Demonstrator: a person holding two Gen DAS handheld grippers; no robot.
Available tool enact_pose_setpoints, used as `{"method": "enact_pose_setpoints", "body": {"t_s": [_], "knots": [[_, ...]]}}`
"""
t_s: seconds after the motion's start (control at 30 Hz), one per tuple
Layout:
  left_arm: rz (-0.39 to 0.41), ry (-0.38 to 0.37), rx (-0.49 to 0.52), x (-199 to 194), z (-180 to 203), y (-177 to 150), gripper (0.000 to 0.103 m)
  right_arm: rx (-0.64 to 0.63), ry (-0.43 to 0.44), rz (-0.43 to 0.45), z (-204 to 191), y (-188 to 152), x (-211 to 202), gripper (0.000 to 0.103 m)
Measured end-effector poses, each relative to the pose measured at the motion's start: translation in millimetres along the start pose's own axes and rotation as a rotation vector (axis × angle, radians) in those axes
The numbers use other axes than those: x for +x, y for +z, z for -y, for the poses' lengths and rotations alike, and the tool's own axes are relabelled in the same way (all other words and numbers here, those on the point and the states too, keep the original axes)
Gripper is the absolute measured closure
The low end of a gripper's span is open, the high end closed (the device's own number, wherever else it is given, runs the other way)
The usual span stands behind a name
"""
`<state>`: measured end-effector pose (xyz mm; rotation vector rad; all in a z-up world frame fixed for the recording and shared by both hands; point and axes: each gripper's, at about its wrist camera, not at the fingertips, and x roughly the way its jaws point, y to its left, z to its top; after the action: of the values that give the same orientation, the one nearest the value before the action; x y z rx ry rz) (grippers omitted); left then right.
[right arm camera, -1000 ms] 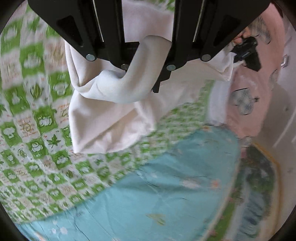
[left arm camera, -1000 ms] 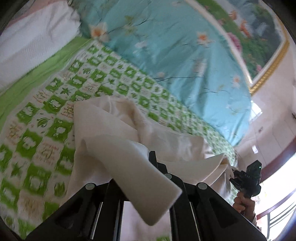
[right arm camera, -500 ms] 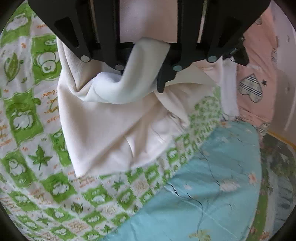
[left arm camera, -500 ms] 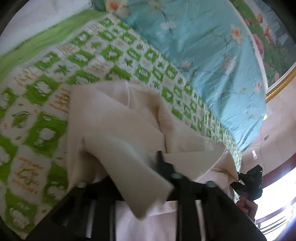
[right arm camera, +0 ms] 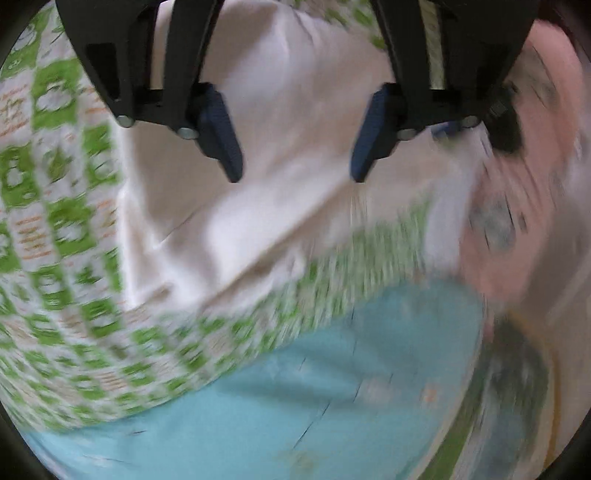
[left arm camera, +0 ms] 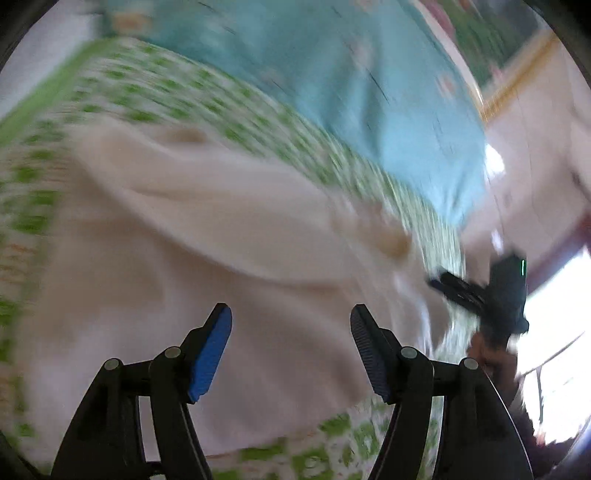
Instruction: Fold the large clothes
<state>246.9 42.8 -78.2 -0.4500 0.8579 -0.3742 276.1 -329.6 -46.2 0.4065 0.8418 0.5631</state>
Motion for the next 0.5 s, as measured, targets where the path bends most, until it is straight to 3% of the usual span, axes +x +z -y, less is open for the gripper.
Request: {"method": "enact_pose_setpoints", "body": {"t_s": [0.07, 0.2, 0.37, 0.43, 0.5], "knots": [[-0.054, 0.021, 0.073, 23, 19, 2, 0.036, -0.096, -0.051, -0.099, -17, -10, 26, 0.079], [-0.047, 0.088, 0.138, 54, 22, 32, 0.036, -0.171, -0.107, -0.175, -29, -6, 67, 0.081], [0.081, 0.105, 0.052, 46, -21, 82, 0.038, -0.096, -0.148, -0.060, -8, 36, 79, 0.081], [0.136, 0.237, 0.008, 42, -47, 99, 0.033, -0.009, -0.169, 0.008, 13, 50, 76, 0.081], [0.153, 0.256, -0.072, 38, -79, 106, 0.037, 0.113, -0.164, 0.073, 40, 57, 68, 0.081]]}}
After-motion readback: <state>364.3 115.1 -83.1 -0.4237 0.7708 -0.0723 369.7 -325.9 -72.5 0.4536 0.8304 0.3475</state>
